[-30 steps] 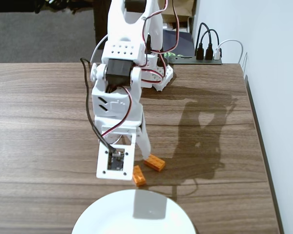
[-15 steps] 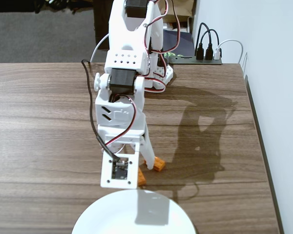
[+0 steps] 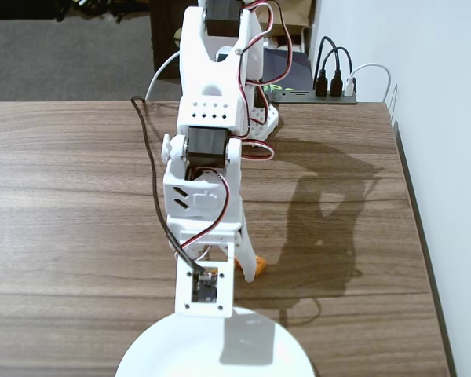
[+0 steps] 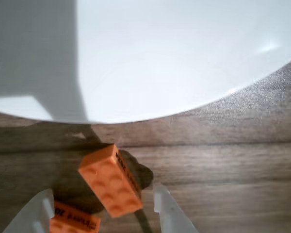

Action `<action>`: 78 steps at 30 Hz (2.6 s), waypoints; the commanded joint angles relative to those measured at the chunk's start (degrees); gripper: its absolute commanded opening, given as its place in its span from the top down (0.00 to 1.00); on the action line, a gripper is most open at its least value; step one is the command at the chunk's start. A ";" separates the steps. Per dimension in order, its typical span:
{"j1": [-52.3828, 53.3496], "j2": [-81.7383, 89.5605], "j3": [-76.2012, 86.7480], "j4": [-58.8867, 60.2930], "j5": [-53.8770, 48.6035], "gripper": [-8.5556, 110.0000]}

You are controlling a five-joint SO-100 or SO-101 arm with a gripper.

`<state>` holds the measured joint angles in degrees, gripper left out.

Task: Grasp a lego block and put it on the plate.

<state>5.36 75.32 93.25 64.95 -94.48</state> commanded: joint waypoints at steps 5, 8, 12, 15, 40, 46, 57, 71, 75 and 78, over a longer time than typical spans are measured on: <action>0.26 -1.41 -2.37 -1.67 -0.26 0.72; 0.09 -1.49 -2.37 -1.76 -0.26 0.75; 0.00 -1.49 -2.37 -1.85 -0.09 0.79; 0.00 -1.32 -2.37 -1.85 0.00 0.79; -1.14 15.38 0.53 -0.44 4.83 0.89; -0.53 16.17 -5.89 -3.34 9.32 0.89; -0.53 1.58 -25.14 -3.43 16.08 0.89; -2.90 -18.63 -42.36 1.93 22.85 0.89; -3.25 -21.09 -43.95 2.46 23.82 0.89; -3.34 -21.88 -44.03 2.46 24.17 0.89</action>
<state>2.64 53.09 52.03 67.15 -70.58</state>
